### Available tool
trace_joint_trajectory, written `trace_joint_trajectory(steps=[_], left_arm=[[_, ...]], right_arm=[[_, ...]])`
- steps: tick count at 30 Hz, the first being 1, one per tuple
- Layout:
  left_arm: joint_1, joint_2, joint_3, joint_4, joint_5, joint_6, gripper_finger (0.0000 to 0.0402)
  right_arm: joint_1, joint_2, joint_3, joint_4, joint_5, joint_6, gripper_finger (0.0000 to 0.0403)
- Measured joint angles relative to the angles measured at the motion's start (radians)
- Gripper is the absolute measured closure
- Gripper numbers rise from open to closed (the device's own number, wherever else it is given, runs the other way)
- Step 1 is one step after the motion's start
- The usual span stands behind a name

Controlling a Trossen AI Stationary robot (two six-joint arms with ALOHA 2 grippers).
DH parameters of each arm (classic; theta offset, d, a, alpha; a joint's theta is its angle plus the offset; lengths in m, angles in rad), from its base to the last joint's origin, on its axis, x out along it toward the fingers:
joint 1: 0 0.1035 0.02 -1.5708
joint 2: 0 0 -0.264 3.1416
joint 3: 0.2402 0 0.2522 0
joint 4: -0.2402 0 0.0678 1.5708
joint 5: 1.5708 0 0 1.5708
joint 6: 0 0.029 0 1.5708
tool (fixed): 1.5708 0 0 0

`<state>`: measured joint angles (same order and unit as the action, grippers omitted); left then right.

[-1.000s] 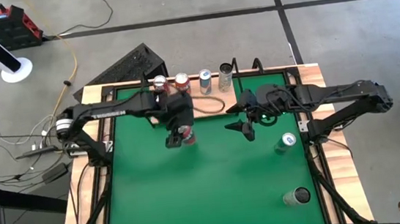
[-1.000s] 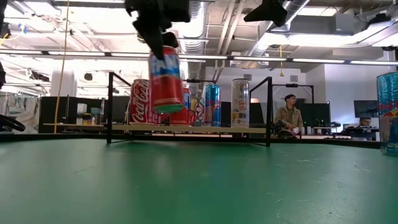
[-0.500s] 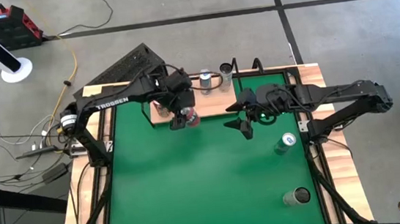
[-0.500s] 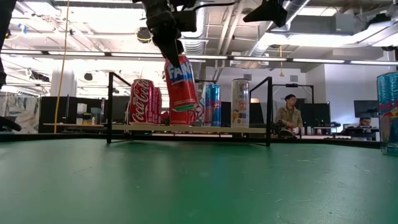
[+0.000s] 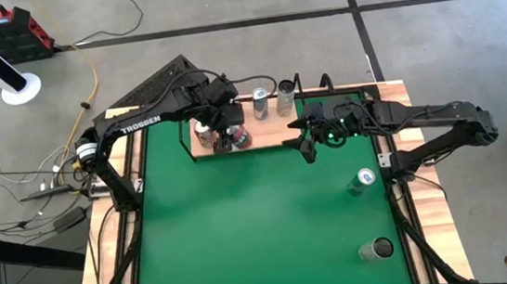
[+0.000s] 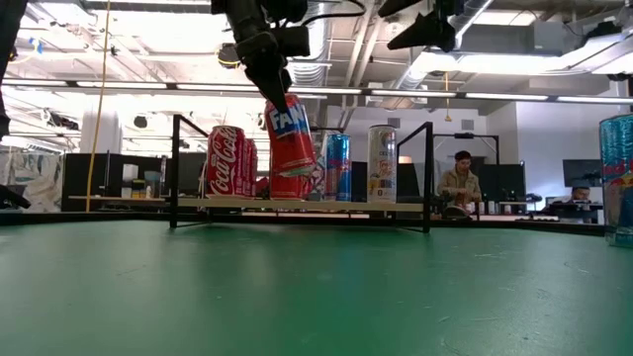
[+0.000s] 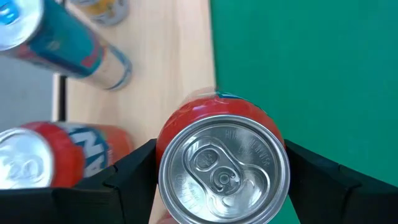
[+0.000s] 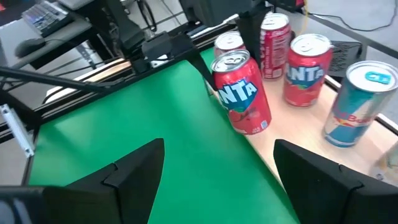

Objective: Place canned beverage on shelf
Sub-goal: Put the red soda can on the shelf

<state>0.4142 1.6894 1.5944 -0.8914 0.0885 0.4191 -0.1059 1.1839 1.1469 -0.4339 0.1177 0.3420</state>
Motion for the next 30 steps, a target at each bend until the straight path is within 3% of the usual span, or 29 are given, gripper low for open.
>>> trace_joint_trajectory(steps=[30], left_arm=[[0.039,-0.001,0.000,-0.044,-0.019,0.029,0.0132]], right_arm=[[-0.094,0.000,0.000,-0.018,0.013,-0.013,0.0077]])
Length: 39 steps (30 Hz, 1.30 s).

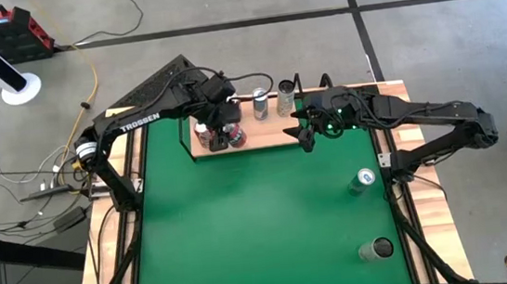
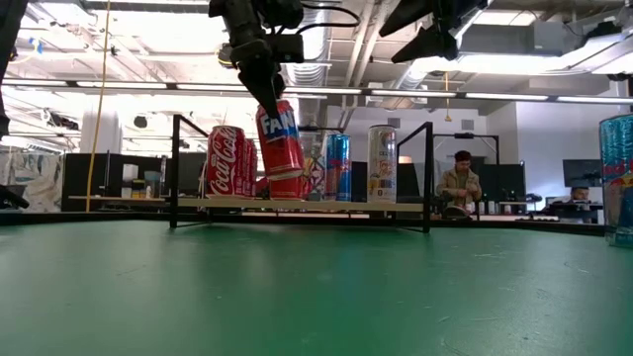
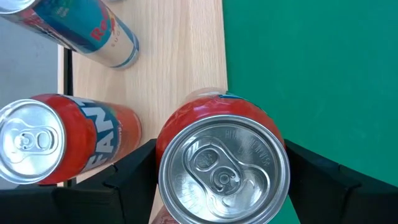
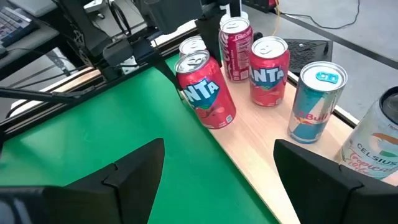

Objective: Place canned beverage on shelf
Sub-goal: Put the red soda can on the shelf

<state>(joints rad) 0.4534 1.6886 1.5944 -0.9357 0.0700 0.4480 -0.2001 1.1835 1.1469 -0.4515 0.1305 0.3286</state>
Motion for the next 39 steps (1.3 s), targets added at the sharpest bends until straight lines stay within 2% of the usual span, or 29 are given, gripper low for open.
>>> trace_joint_trajectory(steps=[11,33,39], left_arm=[[-0.003,0.067,-0.001,-0.011,-0.024,0.003,0.0132],[0.003,0.067,-0.001,0.015,-0.032,0.019,0.0132],[0.003,0.067,-0.001,0.022,-0.060,0.018,0.0083]], right_arm=[[0.005,0.000,0.000,-0.005,-0.001,-0.003,0.0077],[-0.008,-0.006,0.000,-0.025,-0.026,-0.024,0.0077],[-0.007,-0.006,0.000,-0.029,-0.027,-0.025,0.0077]])
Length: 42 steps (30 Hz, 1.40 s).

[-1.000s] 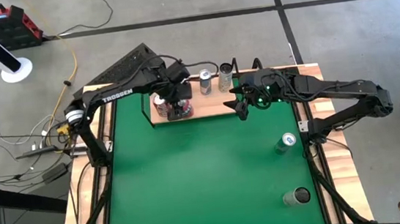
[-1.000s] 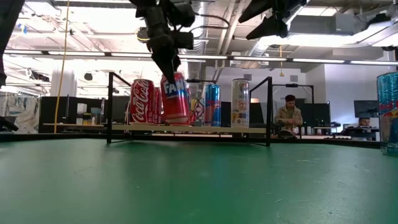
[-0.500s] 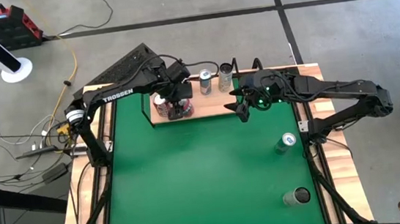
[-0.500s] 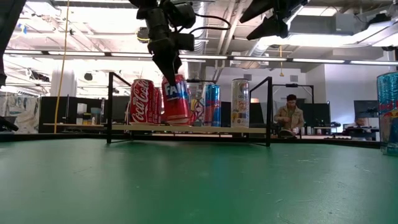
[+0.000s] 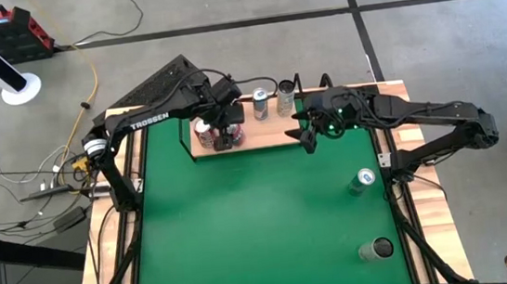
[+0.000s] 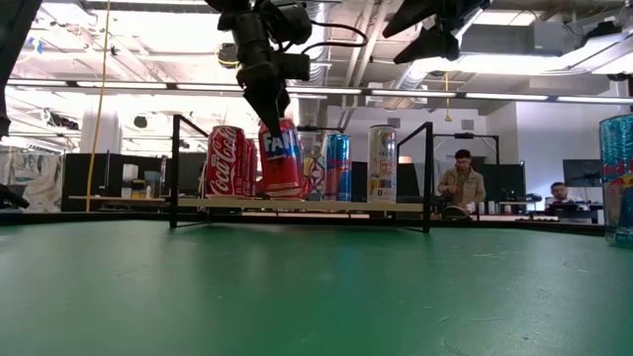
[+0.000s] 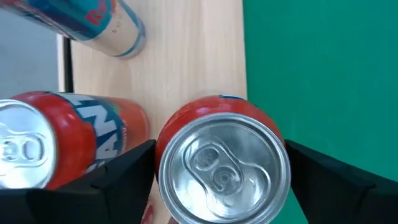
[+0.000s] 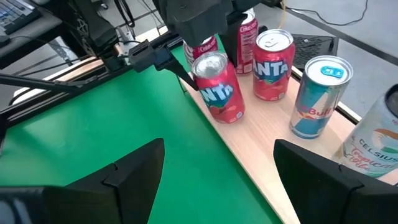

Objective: Place canned beverage on shelf
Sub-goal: Put the red soda can on the shelf

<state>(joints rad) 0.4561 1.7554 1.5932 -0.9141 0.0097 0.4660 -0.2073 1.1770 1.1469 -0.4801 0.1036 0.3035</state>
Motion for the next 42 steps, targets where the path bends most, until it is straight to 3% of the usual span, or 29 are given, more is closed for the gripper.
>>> trace_joint_trajectory(steps=[25,31,38,42], left_arm=[[-0.025,-0.003,0.003,0.044,-0.081,0.002,0.0080],[-0.043,-0.003,0.068,0.010,-0.088,0.001,0.0080],[-0.075,-0.011,0.233,-0.102,-0.086,-0.030,0.0080],[-0.092,-0.092,0.263,-0.180,-0.085,-0.087,0.0080]], right_arm=[[0.000,0.000,0.000,-0.003,0.000,-0.015,0.0077],[0.000,0.000,0.000,-0.003,0.000,-0.017,0.0077],[0.004,0.000,0.000,0.001,0.000,-0.011,0.0077],[0.009,0.020,0.000,0.050,-0.001,0.041,0.0077]])
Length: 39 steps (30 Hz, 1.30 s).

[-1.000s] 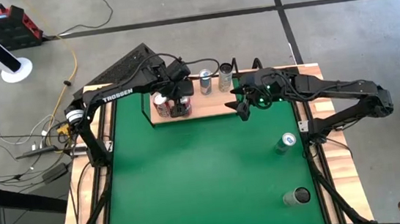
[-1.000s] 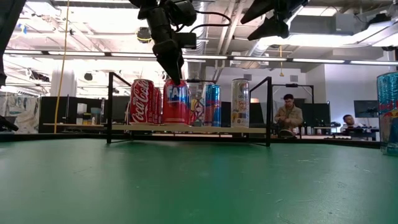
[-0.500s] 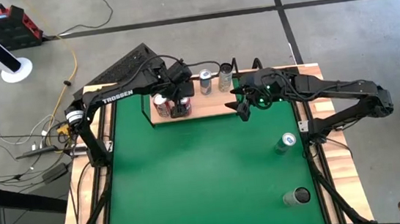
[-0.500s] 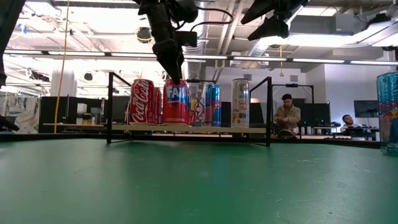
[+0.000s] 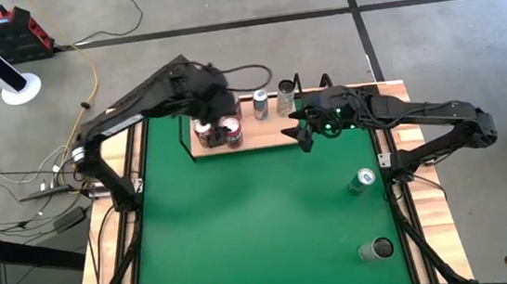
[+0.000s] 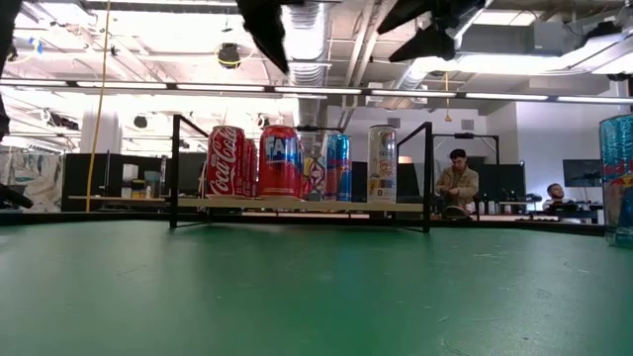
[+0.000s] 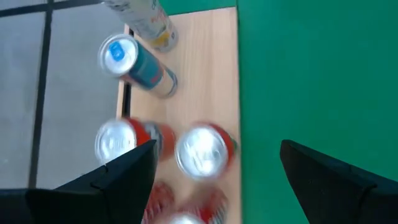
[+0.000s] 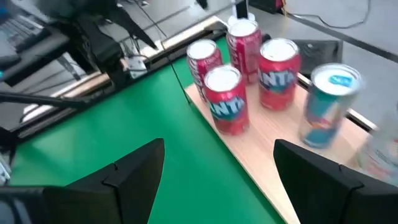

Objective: Place canned beverage on shelf
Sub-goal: Put the red soda can on the shelf

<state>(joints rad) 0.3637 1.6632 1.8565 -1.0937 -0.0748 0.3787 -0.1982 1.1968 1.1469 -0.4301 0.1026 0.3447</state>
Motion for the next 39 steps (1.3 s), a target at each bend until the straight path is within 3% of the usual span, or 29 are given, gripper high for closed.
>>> trace_joint_trajectory(steps=[5,16,21,26,32,39], left_arm=[[0.000,-0.185,-0.087,-0.027,0.007,-0.079,0.0080],[-0.010,-0.694,-0.602,0.323,0.010,-0.345,0.0080],[-0.025,-0.835,-0.768,0.432,0.011,-0.427,0.0080],[-0.028,-0.902,-0.843,0.471,0.012,-0.471,0.0080],[-0.028,-0.905,-0.852,0.473,0.023,-0.474,0.0080],[-0.039,-0.905,-0.852,0.472,0.026,-0.474,0.0079]], right_arm=[[0.046,0.109,0.000,0.180,0.000,-0.022,0.0077],[0.057,0.401,0.000,0.541,-0.019,-0.055,0.0077],[0.059,0.512,0.000,0.672,-0.026,-0.072,0.0077],[0.058,0.610,0.053,0.677,-0.029,-0.074,0.0095],[0.044,0.718,0.141,0.667,-0.030,-0.082,0.0174],[0.010,0.765,0.204,0.584,-0.026,-0.087,0.0355]])
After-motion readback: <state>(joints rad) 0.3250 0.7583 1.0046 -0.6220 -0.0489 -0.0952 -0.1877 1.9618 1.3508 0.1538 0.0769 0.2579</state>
